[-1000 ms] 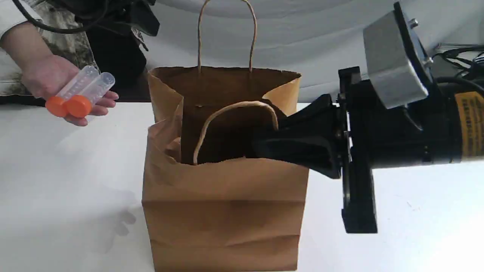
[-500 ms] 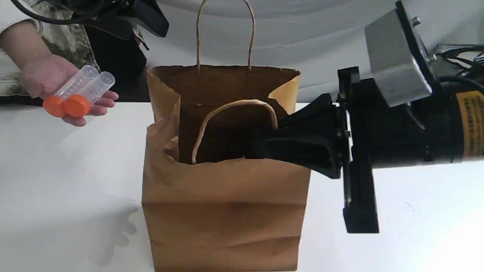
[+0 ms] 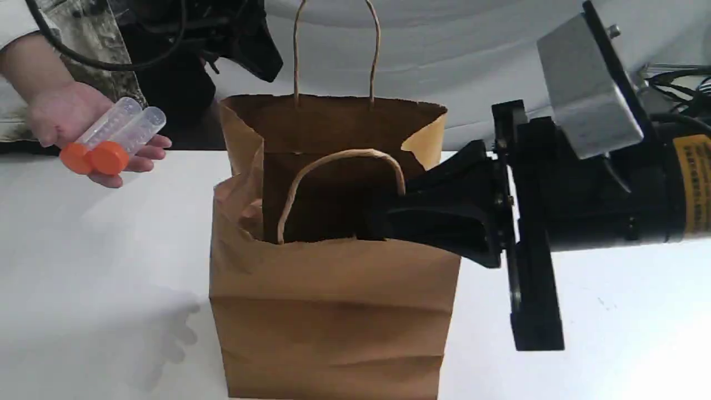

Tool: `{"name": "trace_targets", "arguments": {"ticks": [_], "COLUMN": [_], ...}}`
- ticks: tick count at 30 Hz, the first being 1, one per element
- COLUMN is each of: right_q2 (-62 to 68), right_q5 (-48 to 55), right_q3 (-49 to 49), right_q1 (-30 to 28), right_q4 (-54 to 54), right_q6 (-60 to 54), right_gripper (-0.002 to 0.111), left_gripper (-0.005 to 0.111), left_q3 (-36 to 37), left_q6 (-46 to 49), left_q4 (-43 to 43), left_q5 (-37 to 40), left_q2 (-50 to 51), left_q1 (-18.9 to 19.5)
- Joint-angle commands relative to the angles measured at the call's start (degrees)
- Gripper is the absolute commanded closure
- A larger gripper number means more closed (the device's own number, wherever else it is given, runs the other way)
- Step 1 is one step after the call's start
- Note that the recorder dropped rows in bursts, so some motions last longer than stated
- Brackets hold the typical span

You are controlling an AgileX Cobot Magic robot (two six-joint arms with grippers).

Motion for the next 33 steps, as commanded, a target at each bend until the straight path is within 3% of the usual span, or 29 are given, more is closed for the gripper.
{"name": "trace_targets", "arguments": {"ticks": [1,13,17,33], "right_q2": [-0.11,-0.11,-0.11,-0.11], "right_q5": [-1.12,-3.13,-2.75,-2.38], "right_q3": [-0.37,-0.37,-0.37,-0.37], "right_q1": [0.24,0.24,0.24,0.24], "right_q4": [0.64,0.64,0.29,0.16], "right_q6": [0.13,0.13,0.13,0.13], "right_gripper": [0.108,0.108,0.108,0.108], "left_gripper": [0.033,0.034,0.034,0.034], "left_q3": [-0.22,-0.22,-0.22,-0.10], "left_q6": [7.25,21.37,22.56,18.84], "left_q4": [-1.54,-7.05,-11.04,-9.58], "left_q5": [-0.12,-0.12,-0.12,-0.12], "left_q2": [-0.10,3.33,4.21,7.92], "left_q1": [-0.21,-0.21,-0.21,0.40]}}
